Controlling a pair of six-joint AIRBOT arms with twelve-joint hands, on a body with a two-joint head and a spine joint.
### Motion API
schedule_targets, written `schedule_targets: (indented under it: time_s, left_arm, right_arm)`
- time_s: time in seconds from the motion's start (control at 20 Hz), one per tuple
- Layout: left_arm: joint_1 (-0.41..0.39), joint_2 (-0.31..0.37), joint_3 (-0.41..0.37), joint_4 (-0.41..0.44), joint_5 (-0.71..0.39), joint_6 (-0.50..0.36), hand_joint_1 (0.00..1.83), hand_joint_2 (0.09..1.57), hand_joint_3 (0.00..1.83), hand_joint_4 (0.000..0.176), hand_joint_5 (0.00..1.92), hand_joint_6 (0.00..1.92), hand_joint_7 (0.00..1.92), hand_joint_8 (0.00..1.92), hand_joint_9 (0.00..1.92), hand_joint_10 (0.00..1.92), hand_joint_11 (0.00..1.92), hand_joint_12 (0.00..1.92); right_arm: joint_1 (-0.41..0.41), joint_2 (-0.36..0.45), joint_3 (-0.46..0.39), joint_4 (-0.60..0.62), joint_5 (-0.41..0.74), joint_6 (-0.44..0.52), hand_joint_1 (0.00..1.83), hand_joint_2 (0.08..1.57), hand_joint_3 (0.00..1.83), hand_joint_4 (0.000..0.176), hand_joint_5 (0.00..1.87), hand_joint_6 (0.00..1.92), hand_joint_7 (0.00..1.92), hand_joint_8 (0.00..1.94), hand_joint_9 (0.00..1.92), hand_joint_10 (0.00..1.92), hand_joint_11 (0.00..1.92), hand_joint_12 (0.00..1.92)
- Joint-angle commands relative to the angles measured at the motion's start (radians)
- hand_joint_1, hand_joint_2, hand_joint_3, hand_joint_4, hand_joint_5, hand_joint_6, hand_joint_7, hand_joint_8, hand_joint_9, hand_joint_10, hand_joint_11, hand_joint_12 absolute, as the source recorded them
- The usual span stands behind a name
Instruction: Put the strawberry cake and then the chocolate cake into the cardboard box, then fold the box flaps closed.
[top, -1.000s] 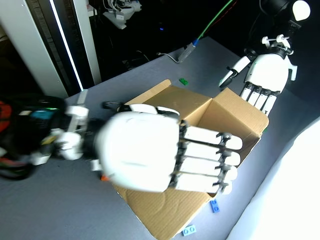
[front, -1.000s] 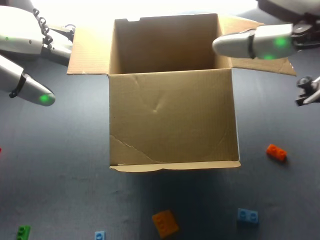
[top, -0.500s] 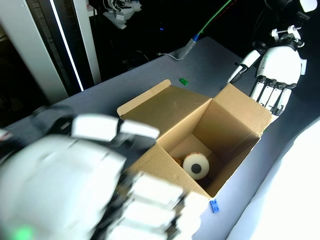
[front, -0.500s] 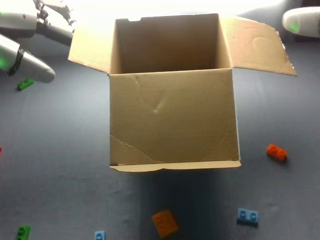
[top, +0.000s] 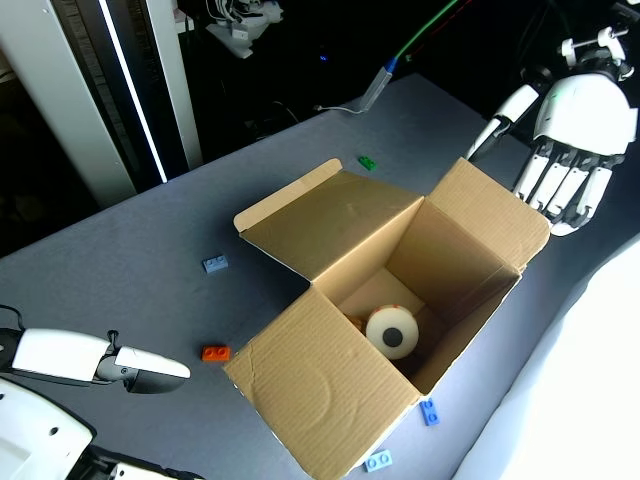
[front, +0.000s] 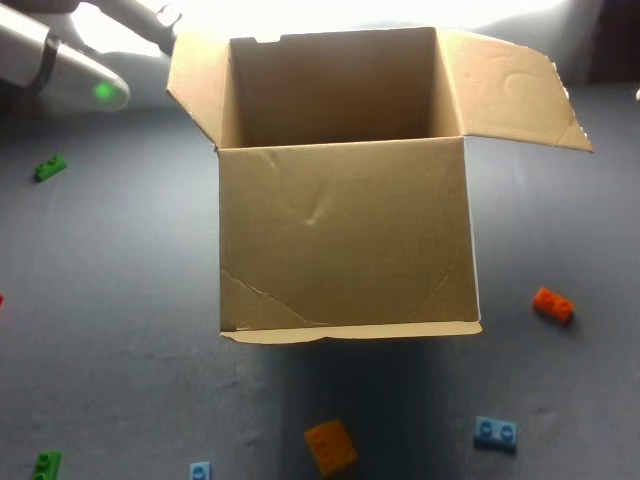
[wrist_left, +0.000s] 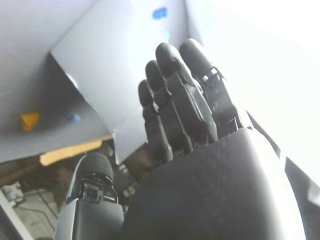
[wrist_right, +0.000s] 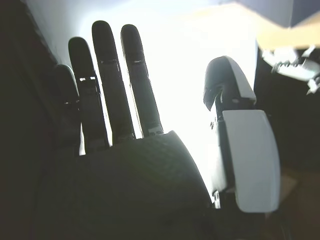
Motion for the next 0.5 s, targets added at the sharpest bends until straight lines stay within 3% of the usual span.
schedule_targets:
  time_s: [0.0, 0.35, 0.45]
  left_arm:
    - [-0.013, 0.010, 0.006, -0.081, -0.005, -0.008, 0.00, 1.25, 0.00, 0.000, 0.53, 0.00, 0.63, 0.00, 0.68, 0.01, 0.22, 1.17]
    - [-0.048, 0.011, -0.016, -0.081, 0.001, -0.052, 0.00, 1.25, 0.00, 0.000, 0.51, 0.00, 0.62, 0.00, 0.68, 0.01, 0.21, 1.16]
    - [-0.060, 0.014, -0.032, -0.081, 0.013, -0.064, 0.00, 1.25, 0.00, 0.000, 0.51, 0.00, 0.61, 0.00, 0.68, 0.01, 0.22, 1.16]
  right_arm:
    - [-0.001, 0.011, 0.004, 0.014, 0.119, -0.006, 0.09, 1.22, 0.00, 0.000, 0.55, 0.24, 0.69, 0.06, 0.34, 0.87, 0.00, 1.49]
    - [-0.061, -0.006, 0.003, 0.014, 0.156, -0.056, 0.14, 1.21, 0.00, 0.000, 0.53, 0.27, 0.65, 0.03, 0.30, 0.89, 0.00, 1.48]
    - [-0.064, -0.009, 0.003, 0.014, 0.157, -0.059, 0.15, 1.21, 0.00, 0.000, 0.52, 0.26, 0.68, 0.03, 0.36, 0.79, 0.00, 1.44]
